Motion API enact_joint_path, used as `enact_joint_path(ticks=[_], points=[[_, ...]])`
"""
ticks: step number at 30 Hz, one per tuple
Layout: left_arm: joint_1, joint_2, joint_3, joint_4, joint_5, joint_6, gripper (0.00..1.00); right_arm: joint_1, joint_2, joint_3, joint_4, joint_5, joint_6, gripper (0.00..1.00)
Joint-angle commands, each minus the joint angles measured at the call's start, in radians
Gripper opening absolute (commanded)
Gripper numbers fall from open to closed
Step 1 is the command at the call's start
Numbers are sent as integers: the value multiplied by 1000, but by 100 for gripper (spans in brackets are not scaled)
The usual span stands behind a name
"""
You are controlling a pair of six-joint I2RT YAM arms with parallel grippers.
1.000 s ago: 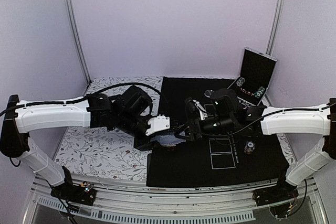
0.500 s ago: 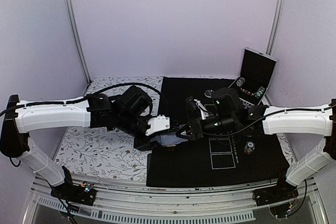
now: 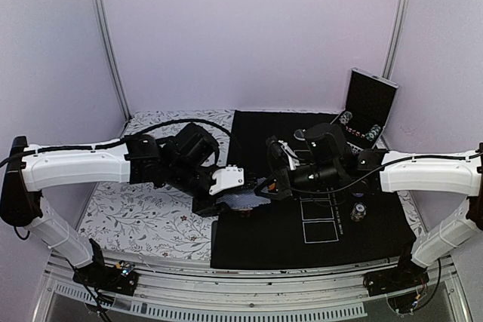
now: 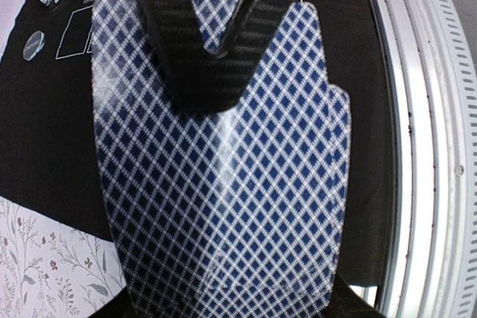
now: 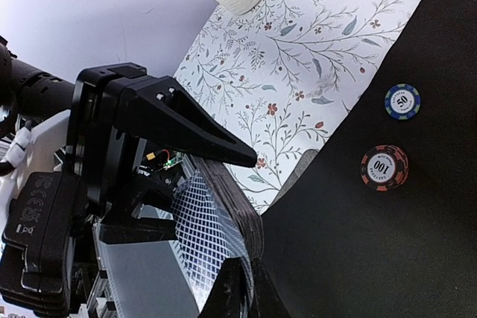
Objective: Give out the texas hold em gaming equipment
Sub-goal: Pick up the poker card from the face-down deck piles, then distribute the poker card in the big blind area.
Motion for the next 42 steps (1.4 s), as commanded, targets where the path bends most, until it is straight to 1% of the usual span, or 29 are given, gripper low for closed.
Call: enact_joint_path(ticks=[1,11,20,25,29,32,36,39,42], points=[[13,-11,-9,8,0,-4,57,6,-37,26,-56,45,-5,6],[12,-10,-8,8,1,-5,57,5,-87,26,-109,83,-9,3],[12,-7,-7,4,0,-4,57,4,-171,23,-81,78,-10,2],[12,-3,-9,-1,-7,-8,57,-19,-267,5,-116,143,0,2],[12,-1,-6,-3,-19,-12,57,-55,-364,-14,-203,250,26,2],[12,-2,-3,-4,-34,-18,57,-90,-434,-50,-273,306,54,2],[12,3,4,-17,-63,-31,57,-153,-499,-148,-281,301,106,2],[13,11,17,-32,-90,-44,57,-164,-486,-224,-239,265,152,2],[13,18,28,-46,-114,-57,57,-164,-440,-292,-140,205,196,2]])
